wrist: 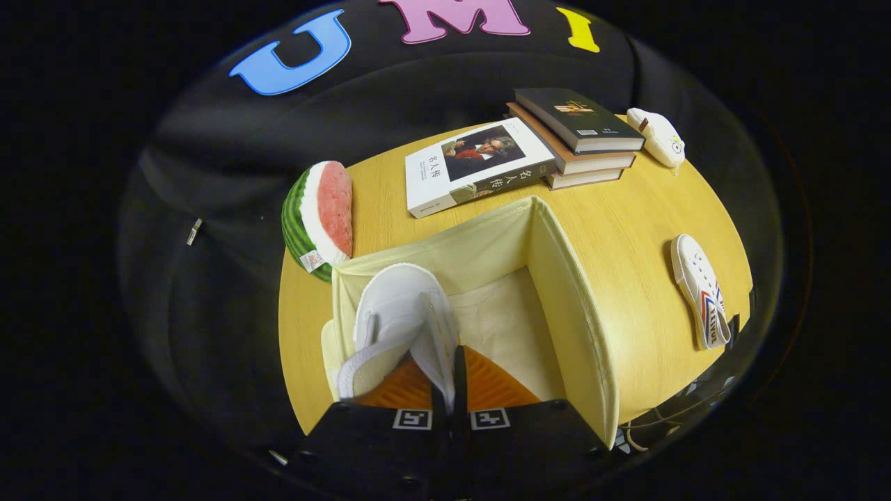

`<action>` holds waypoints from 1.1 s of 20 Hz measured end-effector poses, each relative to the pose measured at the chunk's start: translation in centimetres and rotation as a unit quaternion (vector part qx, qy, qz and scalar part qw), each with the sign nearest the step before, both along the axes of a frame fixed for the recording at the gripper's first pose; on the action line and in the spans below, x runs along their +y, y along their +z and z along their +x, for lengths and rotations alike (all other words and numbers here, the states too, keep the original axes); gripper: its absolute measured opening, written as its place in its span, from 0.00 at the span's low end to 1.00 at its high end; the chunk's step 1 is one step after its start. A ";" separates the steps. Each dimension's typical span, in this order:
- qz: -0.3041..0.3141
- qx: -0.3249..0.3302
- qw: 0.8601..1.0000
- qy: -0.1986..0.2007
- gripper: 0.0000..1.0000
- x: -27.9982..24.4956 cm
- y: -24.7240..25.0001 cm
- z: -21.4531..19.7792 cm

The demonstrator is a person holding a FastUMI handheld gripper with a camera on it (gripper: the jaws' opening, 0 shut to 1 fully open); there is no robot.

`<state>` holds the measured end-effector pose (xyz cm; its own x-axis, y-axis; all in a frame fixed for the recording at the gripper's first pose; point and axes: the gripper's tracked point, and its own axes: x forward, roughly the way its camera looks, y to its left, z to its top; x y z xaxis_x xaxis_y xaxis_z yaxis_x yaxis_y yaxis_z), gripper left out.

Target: Open the storage box then place both shoes into the box .Put the left shoe in first, then the right shoe, with the right side of both shoes facing outward in a uniform manner.

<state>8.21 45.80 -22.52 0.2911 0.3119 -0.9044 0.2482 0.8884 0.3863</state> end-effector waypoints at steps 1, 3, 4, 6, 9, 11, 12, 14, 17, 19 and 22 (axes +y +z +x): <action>0.001 0.000 1.000 0.001 0.05 0.2 -0.1 -0.2; 0.021 0.003 1.000 0.000 0.07 0.9 0.0 -0.4; 0.036 0.007 0.999 0.002 0.12 1.4 0.0 -0.6; 0.044 0.013 0.999 0.011 0.31 1.0 -0.1 -1.0; 0.048 0.004 0.999 0.026 0.48 0.2 -0.6 -1.1; 0.083 0.006 0.996 0.031 0.75 0.9 -0.1 -1.2; 0.090 0.005 0.995 0.035 0.92 0.7 0.2 -1.3; 0.093 -0.009 0.995 0.043 0.93 -0.1 1.0 -1.4; 0.106 -0.045 0.991 0.061 0.94 -1.8 2.6 -1.7; 0.112 -0.083 0.988 0.069 0.94 -3.8 4.3 -1.5; 0.106 -0.157 0.978 0.085 0.94 -8.3 7.2 -1.1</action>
